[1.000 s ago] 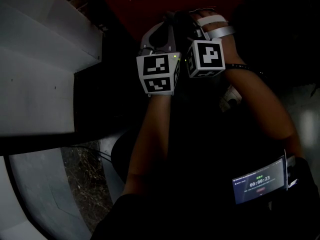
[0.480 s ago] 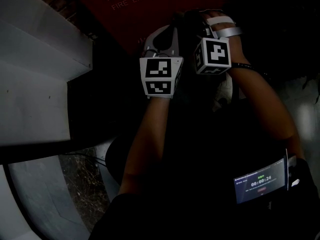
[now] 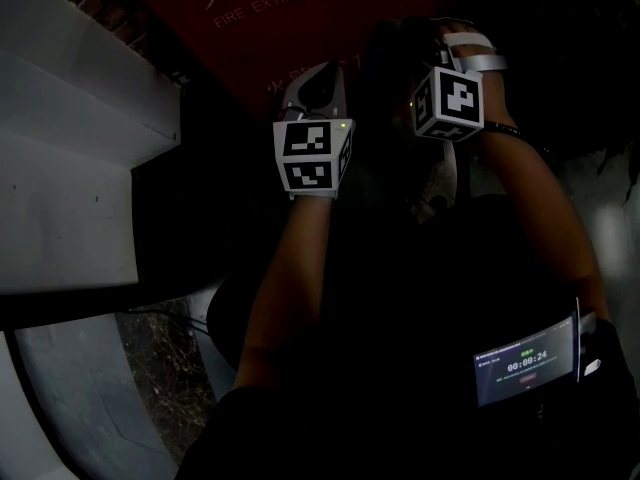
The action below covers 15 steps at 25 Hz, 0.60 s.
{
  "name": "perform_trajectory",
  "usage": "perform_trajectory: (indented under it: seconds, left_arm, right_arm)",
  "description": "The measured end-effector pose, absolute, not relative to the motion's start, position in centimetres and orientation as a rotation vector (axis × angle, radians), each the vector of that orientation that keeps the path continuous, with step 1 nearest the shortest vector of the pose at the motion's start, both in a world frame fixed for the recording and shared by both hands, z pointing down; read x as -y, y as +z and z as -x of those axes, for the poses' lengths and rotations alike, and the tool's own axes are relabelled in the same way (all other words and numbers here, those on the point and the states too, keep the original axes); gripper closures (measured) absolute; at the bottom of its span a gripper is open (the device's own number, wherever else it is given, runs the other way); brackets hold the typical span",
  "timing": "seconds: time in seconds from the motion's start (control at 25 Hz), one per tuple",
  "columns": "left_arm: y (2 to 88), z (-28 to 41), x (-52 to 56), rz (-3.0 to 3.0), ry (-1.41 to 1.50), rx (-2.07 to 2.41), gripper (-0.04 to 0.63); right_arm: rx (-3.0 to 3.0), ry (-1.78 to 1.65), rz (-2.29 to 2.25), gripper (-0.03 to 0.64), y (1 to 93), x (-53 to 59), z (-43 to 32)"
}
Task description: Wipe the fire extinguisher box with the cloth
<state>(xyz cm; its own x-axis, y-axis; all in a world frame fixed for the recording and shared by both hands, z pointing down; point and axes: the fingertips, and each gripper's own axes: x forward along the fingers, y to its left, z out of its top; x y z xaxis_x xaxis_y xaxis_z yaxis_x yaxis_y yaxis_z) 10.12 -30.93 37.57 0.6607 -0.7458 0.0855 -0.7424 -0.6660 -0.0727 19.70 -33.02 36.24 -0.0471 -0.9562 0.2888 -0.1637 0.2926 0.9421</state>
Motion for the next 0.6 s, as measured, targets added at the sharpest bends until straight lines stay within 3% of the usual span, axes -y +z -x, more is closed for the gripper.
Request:
perform_trajectory:
  seconds: [0.36, 0.6]
  left_arm:
    - [39.4, -6.4, 32.3, 2.838, -0.183, -1.393, 0.592]
    - [39.1, -1.1, 33.2, 2.811, -0.144, -1.539, 0.592]
  right_arm:
    - [1.396, -0.857, -1.117, 0.584, 36.5, 32.7, -21.1]
    - [1.495, -0.906, -1.068, 0.584, 36.7, 32.1, -13.3]
